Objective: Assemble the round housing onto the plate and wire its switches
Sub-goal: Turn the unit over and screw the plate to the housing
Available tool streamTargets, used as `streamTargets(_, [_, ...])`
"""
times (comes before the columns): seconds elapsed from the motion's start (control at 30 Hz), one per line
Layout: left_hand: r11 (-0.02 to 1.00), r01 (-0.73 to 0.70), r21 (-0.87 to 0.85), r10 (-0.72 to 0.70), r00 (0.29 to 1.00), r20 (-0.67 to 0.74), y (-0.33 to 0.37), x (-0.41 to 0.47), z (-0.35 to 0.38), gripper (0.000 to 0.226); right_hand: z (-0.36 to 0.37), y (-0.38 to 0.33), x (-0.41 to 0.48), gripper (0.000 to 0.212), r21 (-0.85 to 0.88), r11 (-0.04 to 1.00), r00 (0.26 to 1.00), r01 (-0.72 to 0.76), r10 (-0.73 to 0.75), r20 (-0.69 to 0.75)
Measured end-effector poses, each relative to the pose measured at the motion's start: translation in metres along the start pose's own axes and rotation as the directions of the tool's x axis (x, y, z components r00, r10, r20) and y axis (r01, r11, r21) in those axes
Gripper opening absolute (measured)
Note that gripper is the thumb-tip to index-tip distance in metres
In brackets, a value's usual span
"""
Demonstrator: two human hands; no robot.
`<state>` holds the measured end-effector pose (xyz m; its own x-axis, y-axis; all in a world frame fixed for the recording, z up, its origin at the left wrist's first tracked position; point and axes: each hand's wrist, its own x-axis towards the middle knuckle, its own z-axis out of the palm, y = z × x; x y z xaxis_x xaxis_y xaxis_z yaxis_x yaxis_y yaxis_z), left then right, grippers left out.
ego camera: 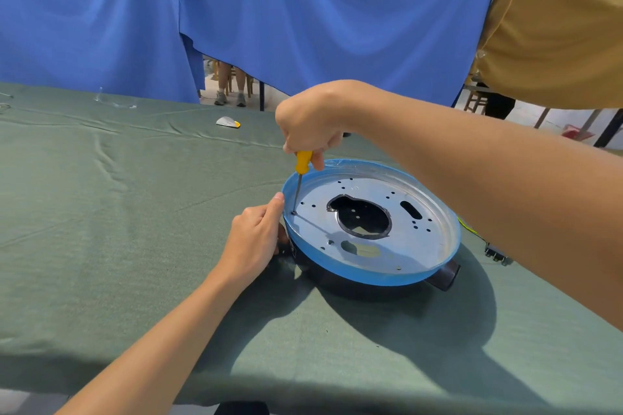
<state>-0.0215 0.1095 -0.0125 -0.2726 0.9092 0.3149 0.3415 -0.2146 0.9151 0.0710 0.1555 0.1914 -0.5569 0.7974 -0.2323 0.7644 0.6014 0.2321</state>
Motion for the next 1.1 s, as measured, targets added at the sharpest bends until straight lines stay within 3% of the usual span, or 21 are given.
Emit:
streamTargets(0.07, [1.000,0.000,0.011,0.000,1.000,-0.004,0.001,0.000,0.000,0.067,-0.002,0.000,-0.002,0.035,-0.021,1.000,1.000,0.000,0.000,0.026])
streamTargets(0.13, [1.000,-0.005,0.013,0.005,1.000,-0.007,0.001,0.000,0.000,0.067,-0.005,0.001,-0.006,0.021,0.014,0.999,0.999,0.032,-0.032,0.032])
streamTargets(0.2, [1.000,-0.011,0.015,0.011,1.000,0.001,0.002,0.000,0.000,0.067,-0.007,0.001,-0.010,0.009,0.096,0.993,0.998,0.066,-0.067,0.004])
streamTargets(0.3, [1.000,-0.015,0.020,0.015,1.000,0.009,0.002,0.000,-0.001,0.066,-0.006,-0.001,-0.012,0.002,0.079,0.992,0.992,0.094,-0.087,-0.088])
streamTargets(0.47, [1.000,-0.014,0.007,0.014,1.000,0.015,0.002,-0.001,0.000,0.065,0.003,0.001,-0.004,0.034,0.034,0.998,0.980,0.053,-0.045,-0.192])
streamTargets(0.67, [1.000,-0.016,0.013,0.016,0.999,0.029,0.002,-0.002,-0.001,0.069,0.007,0.002,-0.003,0.046,0.030,1.000,0.989,-0.006,0.010,-0.144])
streamTargets(0.77, [1.000,-0.020,0.014,0.019,0.999,0.027,0.002,-0.002,-0.001,0.069,0.002,0.002,-0.006,0.030,0.057,0.998,0.998,0.017,-0.013,-0.065])
streamTargets(0.83, [1.000,-0.012,0.015,0.012,1.000,0.022,0.002,-0.002,-0.001,0.069,0.003,0.001,-0.005,0.020,0.055,0.998,0.996,0.029,-0.024,-0.085])
streamTargets(0.97, [0.999,-0.009,0.031,0.008,1.000,0.026,0.002,-0.001,-0.001,0.070,0.012,0.000,-0.003,0.028,0.021,1.000,0.972,0.009,-0.004,-0.235])
streamTargets(1.1, [0.998,-0.016,0.053,0.015,1.000,0.019,0.000,0.000,-0.001,0.071,0.013,-0.001,-0.004,0.034,0.020,1.000,0.979,-0.005,0.009,-0.203])
